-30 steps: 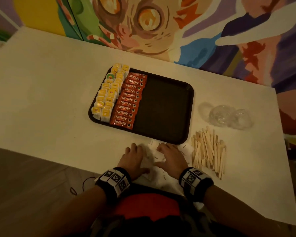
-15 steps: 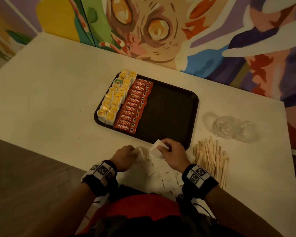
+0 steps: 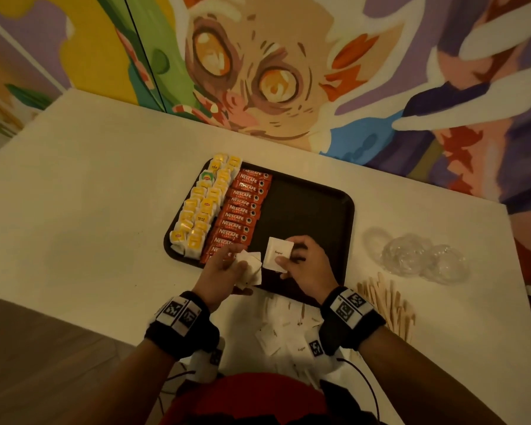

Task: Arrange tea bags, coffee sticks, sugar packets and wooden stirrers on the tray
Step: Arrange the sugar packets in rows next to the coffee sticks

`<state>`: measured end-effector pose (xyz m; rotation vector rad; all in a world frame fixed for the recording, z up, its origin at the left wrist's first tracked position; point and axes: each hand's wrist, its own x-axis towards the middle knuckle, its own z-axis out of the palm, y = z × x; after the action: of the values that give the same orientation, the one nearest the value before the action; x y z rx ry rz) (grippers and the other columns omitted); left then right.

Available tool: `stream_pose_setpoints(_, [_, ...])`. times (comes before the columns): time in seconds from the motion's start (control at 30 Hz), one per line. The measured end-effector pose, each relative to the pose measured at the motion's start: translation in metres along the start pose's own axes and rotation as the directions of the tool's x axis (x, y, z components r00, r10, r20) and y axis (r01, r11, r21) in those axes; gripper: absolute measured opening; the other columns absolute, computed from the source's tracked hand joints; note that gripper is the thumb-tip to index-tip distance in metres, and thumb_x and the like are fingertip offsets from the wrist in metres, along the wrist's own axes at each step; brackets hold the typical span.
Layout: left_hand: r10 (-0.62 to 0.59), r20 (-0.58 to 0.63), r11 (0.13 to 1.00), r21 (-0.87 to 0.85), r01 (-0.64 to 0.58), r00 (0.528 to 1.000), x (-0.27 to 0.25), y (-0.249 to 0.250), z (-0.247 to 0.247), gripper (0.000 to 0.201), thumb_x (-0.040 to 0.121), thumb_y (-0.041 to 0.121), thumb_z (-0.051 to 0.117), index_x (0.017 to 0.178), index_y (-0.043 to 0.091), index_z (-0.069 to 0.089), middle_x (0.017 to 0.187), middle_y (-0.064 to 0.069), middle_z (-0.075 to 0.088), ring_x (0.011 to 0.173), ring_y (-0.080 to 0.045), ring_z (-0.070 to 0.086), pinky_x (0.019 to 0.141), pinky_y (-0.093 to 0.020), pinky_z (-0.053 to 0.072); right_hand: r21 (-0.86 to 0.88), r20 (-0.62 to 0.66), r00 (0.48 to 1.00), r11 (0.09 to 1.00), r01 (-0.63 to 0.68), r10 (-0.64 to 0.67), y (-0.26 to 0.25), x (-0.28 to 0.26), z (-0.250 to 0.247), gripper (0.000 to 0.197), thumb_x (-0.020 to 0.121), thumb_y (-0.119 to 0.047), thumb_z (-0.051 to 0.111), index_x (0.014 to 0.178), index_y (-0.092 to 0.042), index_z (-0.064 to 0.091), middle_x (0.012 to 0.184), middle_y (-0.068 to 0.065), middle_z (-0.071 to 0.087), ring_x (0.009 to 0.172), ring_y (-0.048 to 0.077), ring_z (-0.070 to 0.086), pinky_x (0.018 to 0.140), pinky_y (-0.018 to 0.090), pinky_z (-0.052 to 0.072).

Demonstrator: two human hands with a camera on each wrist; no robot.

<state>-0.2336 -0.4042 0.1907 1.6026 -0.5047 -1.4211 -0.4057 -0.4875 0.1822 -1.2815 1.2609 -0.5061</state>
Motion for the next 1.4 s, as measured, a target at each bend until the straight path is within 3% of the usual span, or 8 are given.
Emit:
stream_pose_setpoints(0.13, [-0.009,-0.028,0.998,-0.056,0.008,1.0,0.015,0.013,-0.003,0.028,0.094,0.003,0.054,0.12,0.013,0.054,0.118,-0.011,0.056,0.1,-0.03,0.062,0.066,-0.043,0.059,-0.03,-0.097,0.995,0.999,-0.018,0.015,-0.013,0.036,-0.004,0.032,0.089,-0.008,0.069,0.115,-0.017,0.054,0.111,0.008,0.066,0.089,0.015,0.069,0.068,0.03,0.062])
stream_pose_setpoints(0.33, [-0.008,-0.052,0.996,-0.088,0.004,0.999,0.035,0.028,-0.012,0.029,0.095,0.004,0.054,0.123,0.01,0.051,0.112,-0.01,0.06,0.088,-0.028,0.066,0.058,-0.033,0.056,-0.102,-0.208,0.976,0.991,-0.082,0.06,-0.03,0.094,-0.009,0.043,0.092,0.001,0.061,0.131,-0.016,0.052,0.12,0.009,0.062,0.075,0.006,0.06,0.075,0.03,0.061])
stream_pose_setpoints(0.5, [0.026,-0.061,0.997,-0.066,-0.03,0.998,0.05,0.038,-0.016,0.026,0.093,0.003,0.055,0.116,0.016,0.054,0.107,-0.003,0.061,0.089,-0.018,0.063,0.054,-0.022,0.055,-0.09,-0.295,0.941,0.975,-0.201,0.167,-0.043,0.138,-0.01,0.044,0.09,-0.001,0.065,0.131,-0.013,0.054,0.126,0.013,0.061,0.086,0.016,0.066,0.079,0.036,0.061])
stream_pose_setpoints(0.6, [0.016,-0.059,0.997,-0.076,-0.021,0.998,0.057,0.041,-0.016,0.026,0.093,0.004,0.056,0.116,0.017,0.054,0.11,-0.003,0.062,0.094,-0.02,0.063,0.057,-0.025,0.055,-0.062,-0.351,0.902,0.954,-0.292,0.254,-0.046,0.159,-0.008,0.038,0.089,-0.005,0.068,0.125,-0.012,0.059,0.127,0.014,0.061,0.083,0.018,0.071,0.081,0.034,0.061])
stream_pose_setpoints(0.8, [0.007,-0.045,0.997,-0.076,-0.011,0.999,0.068,0.041,-0.018,0.025,0.092,0.004,0.057,0.113,0.017,0.056,0.11,-0.006,0.062,0.092,-0.024,0.065,0.063,-0.036,0.058,-0.156,-0.353,0.875,0.901,-0.404,0.331,-0.05,0.181,-0.004,0.038,0.084,-0.008,0.074,0.121,-0.013,0.066,0.124,0.011,0.066,0.113,0.023,0.064,0.096,0.036,0.054])
stream_pose_setpoints(1.0, [-0.012,-0.057,0.998,-0.067,0.008,0.998,0.078,0.04,-0.024,0.025,0.091,0.006,0.059,0.109,0.023,0.057,0.116,-0.004,0.06,0.104,-0.027,0.061,0.08,-0.047,0.057,-0.208,-0.36,0.858,0.865,-0.456,0.366,-0.053,0.194,0.001,0.042,0.081,-0.014,0.078,0.12,-0.012,0.066,0.124,0.011,0.066,0.114,0.024,0.063,0.099,0.036,0.051])
stream_pose_setpoints(1.27, [-0.025,-0.046,0.998,-0.066,0.021,0.999,0.08,0.041,-0.02,0.025,0.092,0.005,0.058,0.11,0.021,0.057,0.115,-0.005,0.06,0.102,-0.024,0.061,0.061,-0.029,0.055,-0.256,-0.351,0.858,0.842,-0.475,0.377,-0.052,0.202,0.002,0.039,0.081,-0.013,0.078,0.118,-0.008,0.066,0.119,0.011,0.068,0.116,0.024,0.062,0.097,0.032,0.051])
stream_pose_setpoints(1.4, [-0.02,-0.036,0.998,-0.064,0.017,0.999,0.08,0.042,-0.019,0.024,0.092,0.004,0.057,0.107,0.023,0.057,0.114,-0.004,0.06,0.101,-0.022,0.061,0.059,-0.027,0.055,-0.327,-0.356,0.851,0.802,-0.5,0.386,-0.055,0.206,0.006,0.046,0.076,-0.017,0.083,0.118,-0.008,0.066,0.122,0.01,0.066,0.116,0.024,0.061,0.089,0.029,0.051])
